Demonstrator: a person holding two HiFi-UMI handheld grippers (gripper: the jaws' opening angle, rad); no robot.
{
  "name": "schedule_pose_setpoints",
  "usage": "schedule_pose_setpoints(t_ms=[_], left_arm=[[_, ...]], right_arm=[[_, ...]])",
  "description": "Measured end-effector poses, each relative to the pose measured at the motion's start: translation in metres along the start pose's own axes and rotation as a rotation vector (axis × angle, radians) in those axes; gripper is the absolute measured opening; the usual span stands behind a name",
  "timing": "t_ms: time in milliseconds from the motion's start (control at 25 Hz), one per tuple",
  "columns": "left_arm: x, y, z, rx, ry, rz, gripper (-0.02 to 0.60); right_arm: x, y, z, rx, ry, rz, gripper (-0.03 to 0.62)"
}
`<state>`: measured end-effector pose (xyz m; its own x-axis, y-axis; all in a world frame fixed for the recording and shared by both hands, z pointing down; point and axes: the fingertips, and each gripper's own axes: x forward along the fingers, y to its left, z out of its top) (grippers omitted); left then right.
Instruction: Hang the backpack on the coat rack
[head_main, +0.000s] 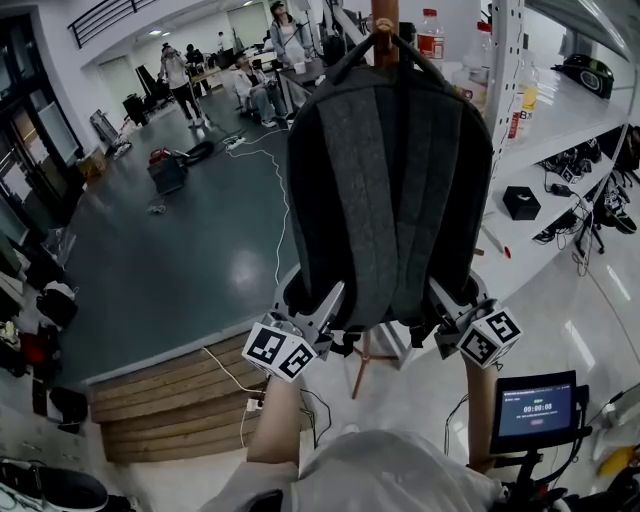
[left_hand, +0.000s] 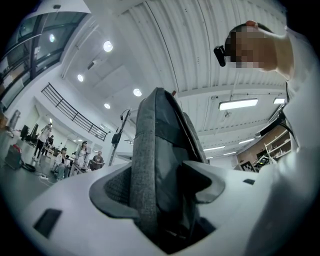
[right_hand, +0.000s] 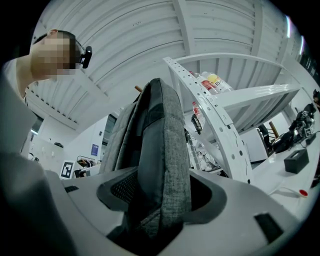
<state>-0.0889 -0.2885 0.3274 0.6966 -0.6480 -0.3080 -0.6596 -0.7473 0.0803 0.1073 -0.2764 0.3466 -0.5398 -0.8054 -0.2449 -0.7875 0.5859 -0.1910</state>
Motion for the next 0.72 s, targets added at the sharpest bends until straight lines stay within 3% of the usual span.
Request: schedule_pose_setpoints(t_ms=[240, 520, 720], left_arm=[[-0.001, -0.004, 0.009, 0.091, 0.046, -0.011, 0.287], [-0.006, -0.007, 0.011, 0.111, 0.048, -0.014, 0.287], [-0.012, -0.006, 0.031, 0.119, -0.036, 0.001, 0.287]], right_arm=[[-0.002, 0.002, 0.012, -0.009, -0.016, 0.033, 0.253], [-0.011, -0.001, 0.024, -0.019, -0.069, 0.04, 0.256], [-0.02, -0.007, 0.041, -0.007, -0.142, 0.021, 0.264]])
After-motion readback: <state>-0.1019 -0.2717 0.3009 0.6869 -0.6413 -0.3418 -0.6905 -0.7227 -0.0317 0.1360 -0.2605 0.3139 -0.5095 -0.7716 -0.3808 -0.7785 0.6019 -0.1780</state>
